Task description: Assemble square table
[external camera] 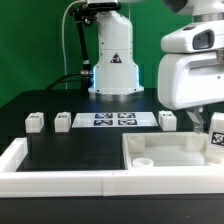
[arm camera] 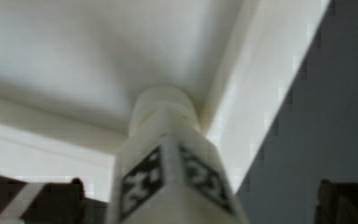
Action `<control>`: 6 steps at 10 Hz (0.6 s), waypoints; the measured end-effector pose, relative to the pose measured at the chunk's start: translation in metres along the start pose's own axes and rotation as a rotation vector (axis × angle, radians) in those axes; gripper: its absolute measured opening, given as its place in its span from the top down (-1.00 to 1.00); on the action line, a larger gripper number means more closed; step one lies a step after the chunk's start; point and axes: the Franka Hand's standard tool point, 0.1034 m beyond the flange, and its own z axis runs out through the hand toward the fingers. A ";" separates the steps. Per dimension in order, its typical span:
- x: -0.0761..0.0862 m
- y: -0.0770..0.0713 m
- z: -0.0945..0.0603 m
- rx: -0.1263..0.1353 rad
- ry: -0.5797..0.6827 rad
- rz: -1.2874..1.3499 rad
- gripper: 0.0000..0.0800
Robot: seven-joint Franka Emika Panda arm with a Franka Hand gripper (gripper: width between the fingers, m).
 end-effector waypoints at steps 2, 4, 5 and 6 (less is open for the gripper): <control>-0.004 0.007 0.002 -0.001 -0.001 -0.136 -0.62; -0.007 0.014 0.003 -0.001 -0.006 -0.256 -0.62; -0.007 0.015 0.004 -0.003 -0.007 -0.308 -0.62; -0.007 0.016 0.004 -0.003 -0.007 -0.356 -0.62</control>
Offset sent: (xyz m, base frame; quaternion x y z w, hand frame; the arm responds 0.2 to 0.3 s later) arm -0.0052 0.0025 -0.0024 0.0408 -0.0078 -0.1693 0.9847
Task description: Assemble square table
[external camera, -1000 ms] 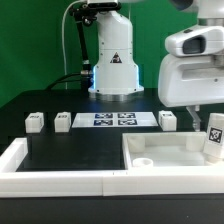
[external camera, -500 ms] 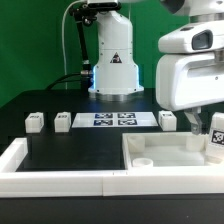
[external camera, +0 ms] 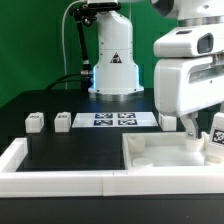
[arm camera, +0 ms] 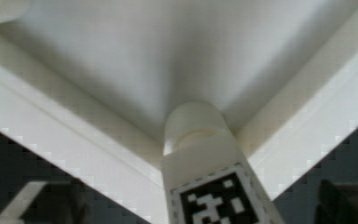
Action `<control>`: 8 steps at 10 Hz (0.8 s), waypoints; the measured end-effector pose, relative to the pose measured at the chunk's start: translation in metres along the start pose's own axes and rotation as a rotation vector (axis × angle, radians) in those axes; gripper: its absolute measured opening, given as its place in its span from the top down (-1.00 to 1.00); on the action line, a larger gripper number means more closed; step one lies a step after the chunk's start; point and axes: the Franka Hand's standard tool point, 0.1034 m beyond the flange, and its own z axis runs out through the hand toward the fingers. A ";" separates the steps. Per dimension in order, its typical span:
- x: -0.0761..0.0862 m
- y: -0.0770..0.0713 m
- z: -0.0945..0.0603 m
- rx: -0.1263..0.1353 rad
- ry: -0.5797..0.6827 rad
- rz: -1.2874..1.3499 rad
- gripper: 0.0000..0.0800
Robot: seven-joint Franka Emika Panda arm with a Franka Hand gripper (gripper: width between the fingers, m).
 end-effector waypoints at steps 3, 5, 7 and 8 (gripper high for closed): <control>0.001 -0.001 0.000 0.005 -0.006 0.007 -0.62; 0.012 -0.007 -0.004 0.024 -0.025 -0.003 -0.62; 0.019 -0.016 -0.006 0.029 -0.024 0.003 -0.62; 0.020 -0.017 -0.007 0.029 -0.023 0.007 -0.62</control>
Offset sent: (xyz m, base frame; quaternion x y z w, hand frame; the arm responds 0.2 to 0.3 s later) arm 0.0162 0.0248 0.0101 0.0241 -0.0357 -0.0406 0.9982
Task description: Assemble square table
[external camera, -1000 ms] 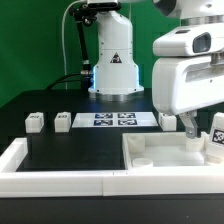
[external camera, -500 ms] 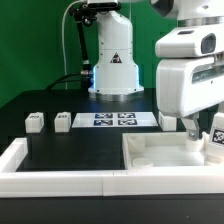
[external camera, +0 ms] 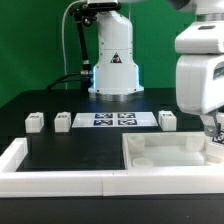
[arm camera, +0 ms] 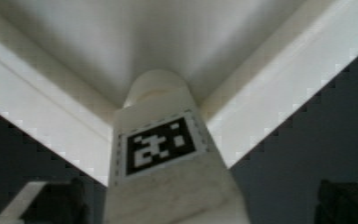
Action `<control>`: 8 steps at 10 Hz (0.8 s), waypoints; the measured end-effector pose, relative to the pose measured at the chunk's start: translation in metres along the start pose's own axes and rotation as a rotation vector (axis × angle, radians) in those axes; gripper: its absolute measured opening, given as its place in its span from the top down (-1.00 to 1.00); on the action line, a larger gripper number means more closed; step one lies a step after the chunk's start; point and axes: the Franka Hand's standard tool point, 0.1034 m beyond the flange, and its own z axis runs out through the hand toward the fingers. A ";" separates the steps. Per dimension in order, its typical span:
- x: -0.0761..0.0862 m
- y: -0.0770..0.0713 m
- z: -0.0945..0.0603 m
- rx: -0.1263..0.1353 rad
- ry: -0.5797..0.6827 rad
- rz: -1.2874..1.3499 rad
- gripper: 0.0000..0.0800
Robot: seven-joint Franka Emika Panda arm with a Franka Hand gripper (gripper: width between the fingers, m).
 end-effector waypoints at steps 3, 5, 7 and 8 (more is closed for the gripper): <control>-0.001 0.001 0.000 -0.001 0.001 0.002 0.04; -0.002 0.004 0.000 -0.003 0.001 0.007 0.27; -0.003 0.004 0.001 -0.002 0.000 0.028 0.27; -0.003 0.004 0.001 -0.002 0.000 0.037 0.27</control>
Offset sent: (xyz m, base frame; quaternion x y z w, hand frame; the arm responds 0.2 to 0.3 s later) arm 0.0015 -0.0010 0.0035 0.0009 0.0027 0.0027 1.0000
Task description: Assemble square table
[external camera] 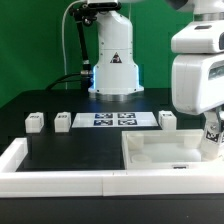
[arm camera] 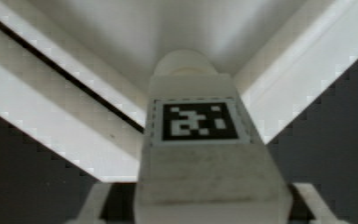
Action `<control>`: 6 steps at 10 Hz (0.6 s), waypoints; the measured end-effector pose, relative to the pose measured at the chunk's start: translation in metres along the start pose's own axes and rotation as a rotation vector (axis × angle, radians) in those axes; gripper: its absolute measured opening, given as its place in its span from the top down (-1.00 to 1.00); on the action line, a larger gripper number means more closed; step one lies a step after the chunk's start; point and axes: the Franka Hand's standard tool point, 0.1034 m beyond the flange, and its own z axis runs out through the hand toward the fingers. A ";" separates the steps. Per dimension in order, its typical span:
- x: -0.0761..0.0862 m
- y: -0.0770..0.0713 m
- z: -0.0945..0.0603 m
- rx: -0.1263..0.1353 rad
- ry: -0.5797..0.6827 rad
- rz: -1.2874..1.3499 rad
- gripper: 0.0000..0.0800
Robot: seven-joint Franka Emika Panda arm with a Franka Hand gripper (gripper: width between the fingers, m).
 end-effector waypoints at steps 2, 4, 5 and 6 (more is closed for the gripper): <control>-0.001 0.001 0.000 0.000 0.000 0.135 0.27; -0.001 0.002 0.001 -0.002 0.001 0.260 0.27; -0.002 0.005 0.001 -0.010 0.040 0.347 0.27; -0.004 0.005 0.001 -0.012 0.076 0.422 0.27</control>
Offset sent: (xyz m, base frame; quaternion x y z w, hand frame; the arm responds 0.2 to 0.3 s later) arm 0.0000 0.0000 0.0000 0.0000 0.0000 0.1938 0.9810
